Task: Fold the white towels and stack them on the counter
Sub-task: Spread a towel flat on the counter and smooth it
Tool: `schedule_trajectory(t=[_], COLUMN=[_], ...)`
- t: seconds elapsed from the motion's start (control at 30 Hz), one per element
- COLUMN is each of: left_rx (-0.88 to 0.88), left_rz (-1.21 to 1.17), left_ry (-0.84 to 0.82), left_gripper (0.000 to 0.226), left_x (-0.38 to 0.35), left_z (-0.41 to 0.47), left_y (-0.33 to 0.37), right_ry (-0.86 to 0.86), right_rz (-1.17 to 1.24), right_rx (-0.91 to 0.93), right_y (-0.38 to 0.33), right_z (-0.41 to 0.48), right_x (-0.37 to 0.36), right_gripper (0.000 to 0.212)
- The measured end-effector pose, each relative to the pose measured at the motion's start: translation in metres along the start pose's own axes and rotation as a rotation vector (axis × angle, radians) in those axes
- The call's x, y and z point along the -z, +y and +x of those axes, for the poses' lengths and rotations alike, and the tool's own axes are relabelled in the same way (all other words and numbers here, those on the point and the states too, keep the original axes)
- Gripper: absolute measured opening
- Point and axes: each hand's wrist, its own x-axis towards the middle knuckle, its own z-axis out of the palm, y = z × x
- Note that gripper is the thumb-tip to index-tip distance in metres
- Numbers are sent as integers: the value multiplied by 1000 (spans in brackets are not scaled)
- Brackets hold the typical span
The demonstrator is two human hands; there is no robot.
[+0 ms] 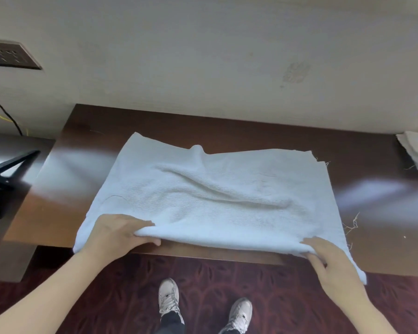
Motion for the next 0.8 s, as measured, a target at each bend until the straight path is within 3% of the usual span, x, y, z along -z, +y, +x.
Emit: schedule_trajectory(t=[0.13, 0.23, 0.27, 0.33, 0.37, 0.47, 0.5, 0.63, 0.7, 0.8], left_rx=[87, 17, -8, -103, -151, -139, -100, -60, -93, -151], left_rz=[106, 92, 125, 207, 259, 289, 284, 263, 257, 224], left_ry=[-44, -37, -52, 0, 42, 28, 2, 92, 220, 366], left_gripper=[60, 82, 92, 96, 95, 95, 94, 108, 103, 95], left_x=[30, 50, 59, 78, 89, 128, 141, 206, 242, 300], left_z=[25, 41, 47, 62, 74, 122, 142, 211, 231, 239], left_y=[9, 5, 4, 5, 7, 21, 23, 43, 54, 81], right_ry=[-118, -281, -325, -356, -335, -243, -209, -44, 49, 218], right_rz=[-10, -42, -9, -19, -24, -16, -61, -88, -66, 7], right_rx=[-174, -129, -109, -53, -56, -85, -53, 9, 30, 97], right_y=[-20, -28, -31, -38, -39, -48, -54, -83, -105, -130], right_z=[21, 36, 41, 53, 63, 112, 135, 217, 235, 237], right_x=[43, 75, 86, 110, 122, 147, 155, 200, 233, 284], right_gripper=[10, 10, 20, 58, 61, 18, 15, 42, 20, 19])
